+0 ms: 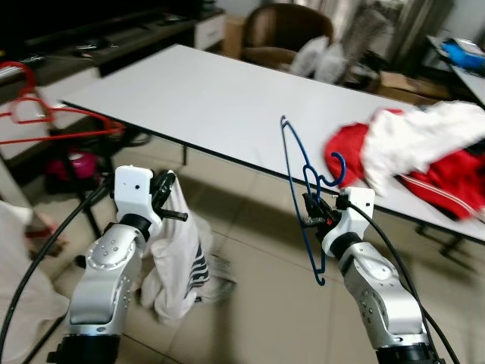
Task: Hang hanger
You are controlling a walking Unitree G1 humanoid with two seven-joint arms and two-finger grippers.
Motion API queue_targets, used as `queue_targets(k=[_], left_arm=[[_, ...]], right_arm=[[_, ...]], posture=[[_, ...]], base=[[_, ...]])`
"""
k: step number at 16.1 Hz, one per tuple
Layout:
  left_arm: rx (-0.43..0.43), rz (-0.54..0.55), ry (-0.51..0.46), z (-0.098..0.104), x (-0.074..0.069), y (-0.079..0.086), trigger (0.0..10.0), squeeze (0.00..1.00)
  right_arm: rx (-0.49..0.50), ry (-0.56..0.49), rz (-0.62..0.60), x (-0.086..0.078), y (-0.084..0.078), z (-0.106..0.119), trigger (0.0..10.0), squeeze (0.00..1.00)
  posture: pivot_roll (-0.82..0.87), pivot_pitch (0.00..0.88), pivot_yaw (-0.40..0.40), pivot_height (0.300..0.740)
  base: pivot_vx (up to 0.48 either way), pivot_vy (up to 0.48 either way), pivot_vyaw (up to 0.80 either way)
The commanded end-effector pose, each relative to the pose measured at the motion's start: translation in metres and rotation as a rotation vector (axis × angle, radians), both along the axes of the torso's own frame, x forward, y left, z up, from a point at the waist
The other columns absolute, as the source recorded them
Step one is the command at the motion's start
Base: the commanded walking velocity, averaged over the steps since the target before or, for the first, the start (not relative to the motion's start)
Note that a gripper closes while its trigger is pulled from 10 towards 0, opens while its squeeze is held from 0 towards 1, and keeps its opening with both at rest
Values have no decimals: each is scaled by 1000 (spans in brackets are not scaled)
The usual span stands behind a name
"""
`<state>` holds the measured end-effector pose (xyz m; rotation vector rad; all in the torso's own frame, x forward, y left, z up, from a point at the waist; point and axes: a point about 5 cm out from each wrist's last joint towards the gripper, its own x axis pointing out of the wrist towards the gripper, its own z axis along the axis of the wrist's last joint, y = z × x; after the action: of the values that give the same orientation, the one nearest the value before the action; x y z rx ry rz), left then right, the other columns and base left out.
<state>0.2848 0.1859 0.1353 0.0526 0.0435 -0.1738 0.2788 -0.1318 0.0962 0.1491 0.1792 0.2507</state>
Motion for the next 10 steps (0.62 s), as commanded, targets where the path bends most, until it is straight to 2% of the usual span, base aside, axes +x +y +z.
queue_targets(k=[1,4,7,10], left_arm=[[5,-6,-32,9,2,1,10000,0],[19,-44,-35,13,9,-1,10000,0],[20,-71,-42,15,14,-5,10000,0],[16,-80,-40,14,13,-7,10000,0]], right_arm=[[-3,-8,-5,2,2,3,10000,0],[64,-10,-14,-1,4,4,10000,0],[74,-8,-28,-3,3,3,10000,0],[38,-42,-14,-2,2,5,10000,0]], posture=[[15,0,-84,740],[10,0,-44,740],[4,0,-31,740],[3,0,-34,740]], base=[[356,0,0],[358,0,0],[354,0,0],[356,0,0]])
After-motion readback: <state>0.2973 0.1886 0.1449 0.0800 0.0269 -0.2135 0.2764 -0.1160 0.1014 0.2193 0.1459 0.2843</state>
